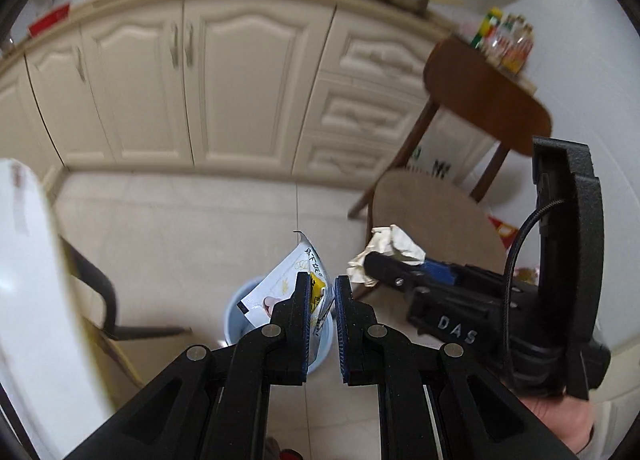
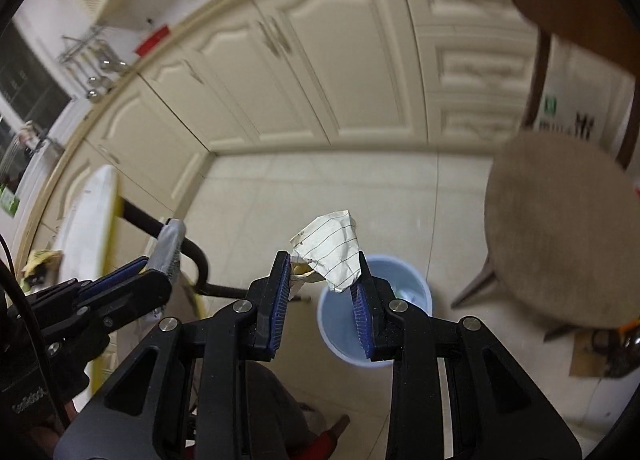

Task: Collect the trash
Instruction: 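Carry the paper and yellow packet to the blue bin and open both tools, then bring both open tools back over the remaining trash on the table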

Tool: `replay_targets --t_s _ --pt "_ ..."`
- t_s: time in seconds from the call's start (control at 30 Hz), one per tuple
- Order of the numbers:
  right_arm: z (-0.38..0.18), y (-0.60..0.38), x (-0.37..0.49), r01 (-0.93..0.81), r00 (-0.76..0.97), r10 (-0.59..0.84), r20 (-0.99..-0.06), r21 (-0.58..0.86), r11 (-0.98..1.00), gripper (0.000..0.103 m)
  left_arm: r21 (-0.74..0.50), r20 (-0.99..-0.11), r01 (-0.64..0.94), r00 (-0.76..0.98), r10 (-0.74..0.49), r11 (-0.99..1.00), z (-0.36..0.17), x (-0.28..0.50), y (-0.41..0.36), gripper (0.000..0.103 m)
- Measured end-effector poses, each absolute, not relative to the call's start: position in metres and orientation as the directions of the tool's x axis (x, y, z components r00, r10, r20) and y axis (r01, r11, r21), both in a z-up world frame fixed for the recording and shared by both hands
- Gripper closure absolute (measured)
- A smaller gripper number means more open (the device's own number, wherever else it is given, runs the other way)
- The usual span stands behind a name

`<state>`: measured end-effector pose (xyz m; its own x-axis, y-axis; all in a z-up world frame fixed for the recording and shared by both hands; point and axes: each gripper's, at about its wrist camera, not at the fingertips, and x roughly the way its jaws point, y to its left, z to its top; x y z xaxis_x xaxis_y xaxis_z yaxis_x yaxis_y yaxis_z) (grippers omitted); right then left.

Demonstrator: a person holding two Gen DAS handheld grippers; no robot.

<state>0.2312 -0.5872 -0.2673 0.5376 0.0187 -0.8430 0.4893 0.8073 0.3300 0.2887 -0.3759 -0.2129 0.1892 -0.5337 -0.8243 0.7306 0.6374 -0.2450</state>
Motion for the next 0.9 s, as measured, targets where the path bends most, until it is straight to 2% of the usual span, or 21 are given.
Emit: replay_targets --t_s 0.2,0.33,0.4,0.47,0.5,0.53,0.57,0.6,0.63,0.67,0.77,0.83,0.9 --pt "-0.335 -0.615 0.242 0.526 0.474 0.096 -0.875 0.369 0.766 0.075 -0.255 -0.891 0.693 0.103 -0.442 0.674 -0.264 0.333 -0.417 0.095" --pt "-0.373 -0.626 0.251 0.548 0.433 0.147 -0.889 0.389 0.741 0.075 -0.243 -0.922 0.666 0.068 -0.381 0.706 -0.284 0.376 -0.471 0.091" --pt "-0.387 -0.631 0.252 0.553 0.420 0.167 -0.892 0.397 0.732 0.074 -0.222 -0.934 0.659 0.066 -0.350 0.718 -0.292 0.386 -0.486 0.084" --pt "-0.395 -0.632 0.253 0.561 0.413 0.174 -0.894 0.401 0.724 0.069 -0.191 -0.947 0.648 0.074 -0.311 0.738 -0.299 0.395 -0.494 0.062" --pt "-0.398 -0.634 0.253 0.568 0.411 0.174 -0.895 0.401 0.719 0.067 -0.183 -0.951 0.639 0.079 -0.300 0.747 -0.302 0.393 -0.495 0.055" --pt "-0.402 -0.636 0.252 0.576 0.408 0.178 -0.896 0.404 0.711 0.064 -0.185 -0.951 0.622 0.082 -0.299 0.761 -0.304 0.392 -0.491 0.041" --pt "-0.406 -0.639 0.253 0.581 0.405 0.181 -0.896 0.405 0.706 0.061 -0.197 -0.949 0.606 0.079 -0.304 0.771 -0.304 0.396 -0.492 0.031" --pt "-0.409 -0.640 0.253 0.585 0.399 0.182 -0.899 0.402 0.704 0.058 -0.202 -0.948 0.599 0.080 -0.309 0.775 -0.304 0.395 -0.490 0.028" --pt "-0.412 -0.641 0.252 0.588 0.395 0.182 -0.901 0.400 0.703 0.051 -0.198 -0.947 0.599 0.089 -0.310 0.776 -0.303 0.394 -0.491 0.027" --pt "-0.414 -0.642 0.251 0.594 0.393 0.184 -0.901 0.401 0.697 0.037 -0.184 -0.947 0.607 0.102 -0.305 0.773 -0.301 0.390 -0.489 0.027" --pt "-0.418 -0.647 0.246 0.619 0.400 0.185 -0.897 0.414 0.667 0.013 -0.125 -0.947 0.627 0.156 -0.281 0.769 -0.292 0.375 -0.486 0.026" --pt "-0.418 -0.649 0.239 0.647 0.404 0.170 -0.899 0.412 0.642 0.003 -0.112 -0.940 0.638 0.180 -0.289 0.762 -0.282 0.361 -0.480 0.025" --pt "-0.414 -0.651 0.233 0.663 0.408 0.155 -0.900 0.409 0.627 0.000 -0.088 -0.933 0.650 0.211 -0.291 0.755 -0.274 0.348 -0.477 0.020"
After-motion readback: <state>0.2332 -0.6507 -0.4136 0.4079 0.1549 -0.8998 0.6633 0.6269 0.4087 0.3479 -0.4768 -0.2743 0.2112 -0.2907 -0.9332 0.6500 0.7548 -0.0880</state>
